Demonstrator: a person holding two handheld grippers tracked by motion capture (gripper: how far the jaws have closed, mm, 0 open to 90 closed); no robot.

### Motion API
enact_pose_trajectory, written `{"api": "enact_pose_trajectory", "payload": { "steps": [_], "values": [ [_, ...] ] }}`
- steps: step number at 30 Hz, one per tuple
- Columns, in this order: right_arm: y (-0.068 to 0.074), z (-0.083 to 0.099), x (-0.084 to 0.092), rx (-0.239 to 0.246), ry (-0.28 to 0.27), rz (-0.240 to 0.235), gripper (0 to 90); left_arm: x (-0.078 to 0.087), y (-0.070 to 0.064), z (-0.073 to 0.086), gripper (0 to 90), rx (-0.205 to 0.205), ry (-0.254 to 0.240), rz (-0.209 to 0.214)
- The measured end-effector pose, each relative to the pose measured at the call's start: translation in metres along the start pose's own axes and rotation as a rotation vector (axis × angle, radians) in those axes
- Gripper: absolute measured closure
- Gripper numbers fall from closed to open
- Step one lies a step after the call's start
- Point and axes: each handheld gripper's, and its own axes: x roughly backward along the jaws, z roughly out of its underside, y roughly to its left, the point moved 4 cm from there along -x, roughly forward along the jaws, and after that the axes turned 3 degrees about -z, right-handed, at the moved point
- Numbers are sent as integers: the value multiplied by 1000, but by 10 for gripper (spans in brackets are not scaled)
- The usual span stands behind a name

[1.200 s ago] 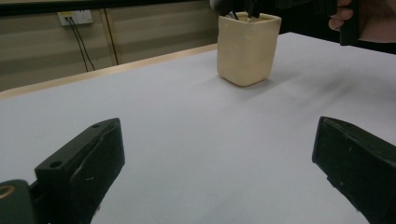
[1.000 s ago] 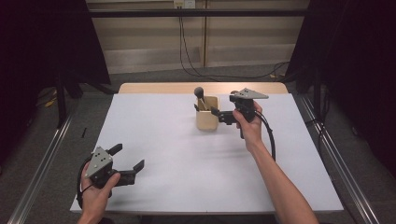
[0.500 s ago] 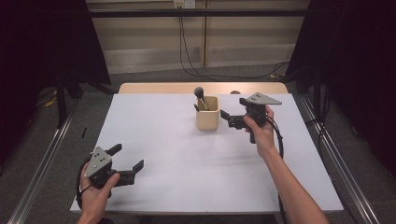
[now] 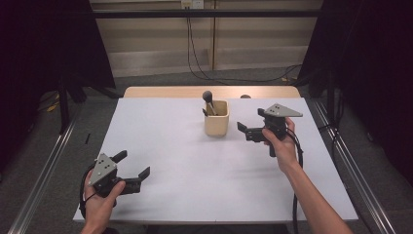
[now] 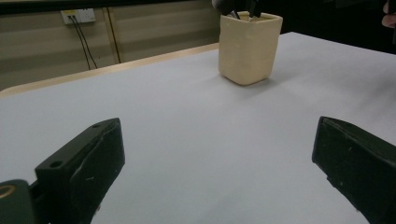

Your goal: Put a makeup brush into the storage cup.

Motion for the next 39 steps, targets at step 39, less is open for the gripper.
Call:
{"api": "enact_pose_trajectory", "payload": {
  "steps": [39],
  "values": [
    [4, 31, 59, -12, 1, 31, 29, 0, -3, 0, 33, 12, 2, 4]
  ]
}}
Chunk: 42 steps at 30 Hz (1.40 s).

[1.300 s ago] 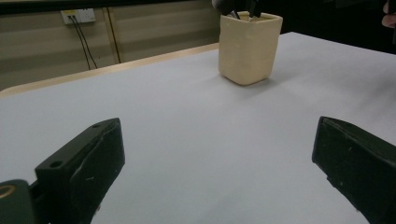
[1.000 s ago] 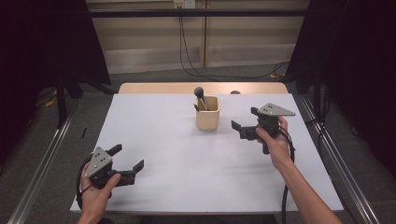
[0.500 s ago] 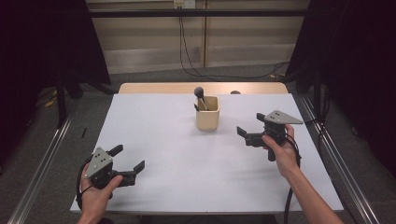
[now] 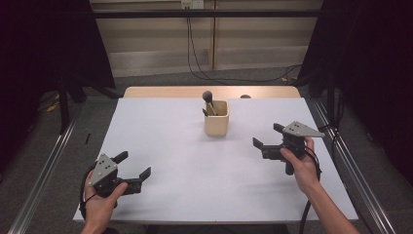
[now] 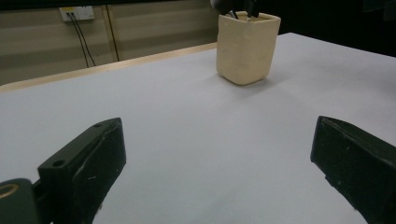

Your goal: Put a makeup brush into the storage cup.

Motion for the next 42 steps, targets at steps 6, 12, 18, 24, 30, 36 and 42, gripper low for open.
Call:
{"api": "enact_pose_trajectory", "payload": {
  "steps": [6, 12, 18, 24, 30, 36, 42],
  "values": [
    [-1, 8, 11, -1, 8, 8, 24, 0, 0, 0, 33, 4, -2, 0],
    [-6, 14, 23, -7, 5, 33, 22, 0, -1, 0, 32, 5, -3, 1],
    [-6, 21, 32, -7, 11, 37, 21, 0, -2, 0, 32, 1, -3, 3],
    [-7, 27, 43, -7, 12, 51, 19, 1, -2, 0, 32, 7, -5, 6],
    [-7, 32, 54, -11, 8, 65, 19, 0, -2, 0, 32, 3, 4, 4],
    [-7, 40, 64, -17, 11, 75, 18, 1, -2, 1, 32, 16, 3, 3],
    [-6, 48, 68, -18, 25, 90, 14, 2, -2, 0, 32, 14, 2, 5]
  ]
}}
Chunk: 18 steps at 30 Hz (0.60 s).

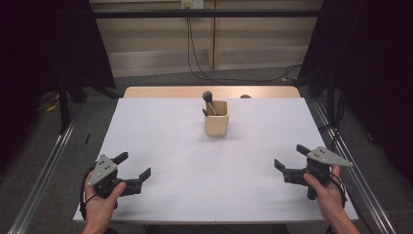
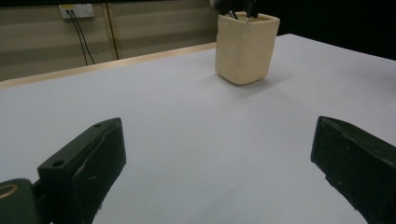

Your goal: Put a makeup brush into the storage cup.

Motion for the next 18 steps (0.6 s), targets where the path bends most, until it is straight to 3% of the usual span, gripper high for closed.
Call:
{"api": "enact_pose_trajectory", "payload": {
  "steps": [11, 18],
  "values": [
    [4, 13, 15, -11, 0, 2, 12, 3, 0, 1, 29, 1, -1, -3],
    [4, 14, 13, -10, 7, -9, 10, 0, -1, 0, 30, -10, 1, 6]
  ]
}}
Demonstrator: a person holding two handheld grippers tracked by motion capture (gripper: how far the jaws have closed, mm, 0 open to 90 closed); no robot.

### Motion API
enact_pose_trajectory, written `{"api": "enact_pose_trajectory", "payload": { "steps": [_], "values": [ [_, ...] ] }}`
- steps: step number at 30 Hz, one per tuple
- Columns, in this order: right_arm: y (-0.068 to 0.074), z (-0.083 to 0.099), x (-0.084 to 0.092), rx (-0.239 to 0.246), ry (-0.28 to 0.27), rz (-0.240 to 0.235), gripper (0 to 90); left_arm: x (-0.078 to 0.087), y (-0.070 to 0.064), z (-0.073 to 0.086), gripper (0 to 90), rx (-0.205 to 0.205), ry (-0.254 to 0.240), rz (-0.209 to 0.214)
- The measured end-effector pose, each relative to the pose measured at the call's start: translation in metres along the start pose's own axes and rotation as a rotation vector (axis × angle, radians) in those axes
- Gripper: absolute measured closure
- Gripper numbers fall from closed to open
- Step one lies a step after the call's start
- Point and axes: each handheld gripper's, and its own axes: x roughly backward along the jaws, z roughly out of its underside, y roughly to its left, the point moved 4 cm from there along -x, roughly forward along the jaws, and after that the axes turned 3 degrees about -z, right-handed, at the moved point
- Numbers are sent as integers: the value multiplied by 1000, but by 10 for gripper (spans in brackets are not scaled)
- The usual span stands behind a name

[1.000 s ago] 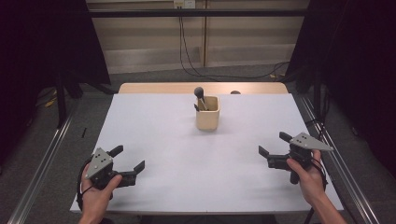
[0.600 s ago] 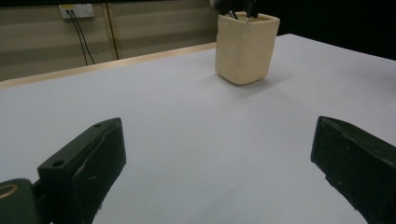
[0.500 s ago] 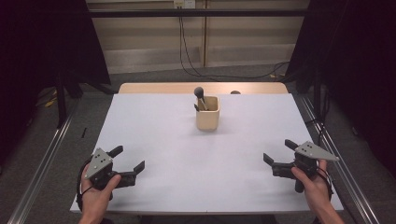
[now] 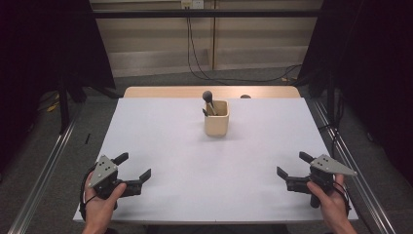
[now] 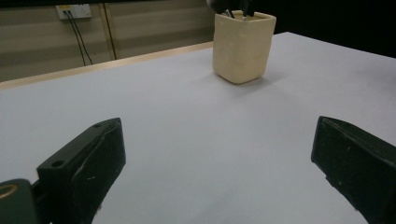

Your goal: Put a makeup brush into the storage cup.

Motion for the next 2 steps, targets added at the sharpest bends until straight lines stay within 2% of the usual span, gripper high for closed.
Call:
{"api": "enact_pose_trajectory", "payload": {
  "steps": [2],
  "values": [
    [0, 1, -1, 2, 4, -4, 10, -1, 0, 0, 31, 6, 6, -1]
  ]
}}
